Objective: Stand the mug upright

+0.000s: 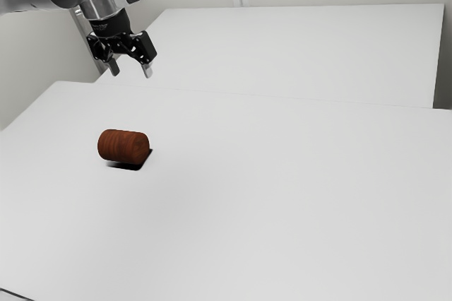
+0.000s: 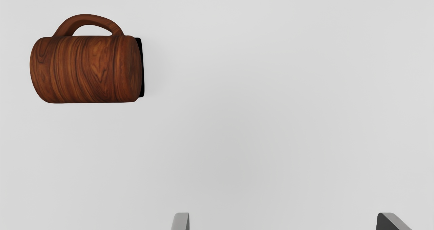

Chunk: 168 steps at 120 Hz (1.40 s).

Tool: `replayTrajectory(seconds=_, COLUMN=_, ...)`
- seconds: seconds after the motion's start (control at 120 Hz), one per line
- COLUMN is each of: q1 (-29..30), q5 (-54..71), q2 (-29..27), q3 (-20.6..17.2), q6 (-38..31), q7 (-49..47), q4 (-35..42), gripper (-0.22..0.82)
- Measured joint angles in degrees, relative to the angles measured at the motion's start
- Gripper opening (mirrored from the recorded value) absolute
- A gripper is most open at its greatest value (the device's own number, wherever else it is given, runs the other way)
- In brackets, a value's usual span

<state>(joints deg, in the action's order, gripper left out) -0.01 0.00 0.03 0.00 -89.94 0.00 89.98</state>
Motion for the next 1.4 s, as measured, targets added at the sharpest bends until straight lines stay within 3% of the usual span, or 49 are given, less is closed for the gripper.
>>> replayTrajectory(seconds=0.108, q1=-4.67, q5=0.53, q2=0.85, q3=4.73, q6=1.52, q7=1.80, q4=-6.34, gripper=0.60)
replayTrajectory(seconds=0.392, q1=-5.28, q5=0.75, q2=-0.44, q3=6.05, q6=3.43, q7=5.60, q4=-4.65, gripper=0.60)
replayTrajectory(seconds=0.508, q1=-12.44, q5=-1.33, q2=-1.04, q3=14.48, q6=3.54, q7=7.63, q4=0.40, gripper=0.60)
replayTrajectory(seconds=0.575, q1=-12.51, q5=-4.62, q2=0.42, q3=16.93, q6=3.18, q7=10.08, q4=1.62, gripper=0.60)
replayTrajectory(seconds=0.667, q1=-8.26, q5=-10.14, q2=4.94, q3=19.57, q6=2.30, q7=14.71, q4=1.97, gripper=0.60)
replayTrajectory(seconds=0.767, q1=12.06, q5=-15.67, q2=11.01, q3=23.08, q6=1.67, q7=20.35, q4=0.76, gripper=0.60)
replayTrajectory(seconds=0.85, q1=19.23, q5=-19.50, q2=18.79, q3=23.72, q6=3.78, q7=25.04, q4=-7.48, gripper=0.60)
replayTrajectory(seconds=0.983, q1=22.97, q5=-24.16, q2=23.01, q3=23.81, q6=8.76, q7=31.78, q4=-14.30, gripper=0.60)
replayTrajectory(seconds=1.242, q1=26.01, q5=-31.44, q2=25.88, q3=23.88, q6=14.16, q7=41.58, q4=-15.46, gripper=0.60)
replayTrajectory(seconds=1.4, q1=27.43, q5=-43.42, q2=34.78, q3=23.75, q6=14.47, q7=45.38, q4=-19.57, gripper=0.60)
